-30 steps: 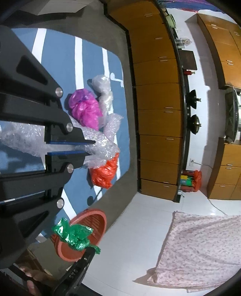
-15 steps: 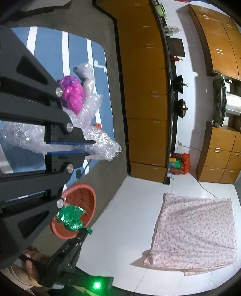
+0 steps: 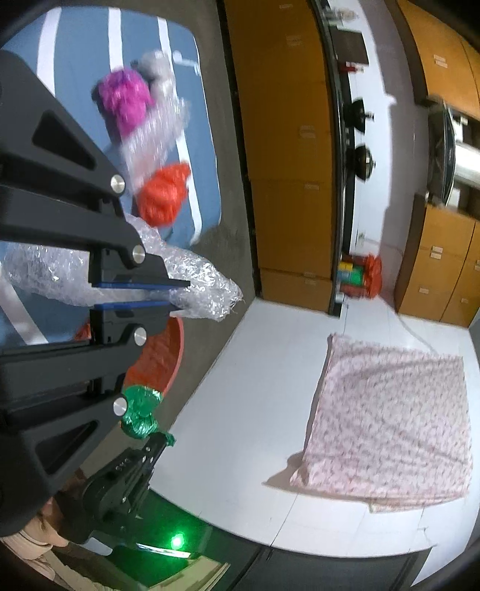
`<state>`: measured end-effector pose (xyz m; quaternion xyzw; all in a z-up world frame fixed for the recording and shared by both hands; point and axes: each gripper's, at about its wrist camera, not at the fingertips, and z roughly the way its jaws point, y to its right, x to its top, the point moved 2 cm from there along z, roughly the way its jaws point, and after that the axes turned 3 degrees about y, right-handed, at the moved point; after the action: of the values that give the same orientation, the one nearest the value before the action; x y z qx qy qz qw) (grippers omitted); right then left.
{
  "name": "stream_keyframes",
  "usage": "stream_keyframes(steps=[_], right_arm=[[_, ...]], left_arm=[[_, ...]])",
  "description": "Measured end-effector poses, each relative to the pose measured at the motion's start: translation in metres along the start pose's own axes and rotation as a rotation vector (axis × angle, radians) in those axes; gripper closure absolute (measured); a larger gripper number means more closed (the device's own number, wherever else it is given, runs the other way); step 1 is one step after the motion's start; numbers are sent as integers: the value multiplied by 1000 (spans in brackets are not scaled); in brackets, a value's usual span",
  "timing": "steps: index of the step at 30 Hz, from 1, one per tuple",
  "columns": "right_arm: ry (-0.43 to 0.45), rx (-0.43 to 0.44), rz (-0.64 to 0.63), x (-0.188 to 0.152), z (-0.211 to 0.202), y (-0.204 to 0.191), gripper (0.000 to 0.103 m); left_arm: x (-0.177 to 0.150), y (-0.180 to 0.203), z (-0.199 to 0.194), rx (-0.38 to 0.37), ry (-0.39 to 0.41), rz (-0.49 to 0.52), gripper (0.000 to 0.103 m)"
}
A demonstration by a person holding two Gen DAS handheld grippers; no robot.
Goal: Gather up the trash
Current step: 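Carry both bags over the basket and open both tools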
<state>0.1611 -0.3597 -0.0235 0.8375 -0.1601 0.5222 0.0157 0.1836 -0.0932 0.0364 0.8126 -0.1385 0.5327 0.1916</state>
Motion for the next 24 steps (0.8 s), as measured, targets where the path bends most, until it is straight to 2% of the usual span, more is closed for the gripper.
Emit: stream_keyframes(steps=[9,15,24], right_arm=[[23,-115,25,16,19,30,101],[13,-139,27,16,36,37,101],[-12,-167,56,12,56,51,101]], left_arm=[[-13,49,71,-100,-54,39,96],[-22,64,115,-127,-97,24,96],[-30,78,155,-158,-127,34,96]])
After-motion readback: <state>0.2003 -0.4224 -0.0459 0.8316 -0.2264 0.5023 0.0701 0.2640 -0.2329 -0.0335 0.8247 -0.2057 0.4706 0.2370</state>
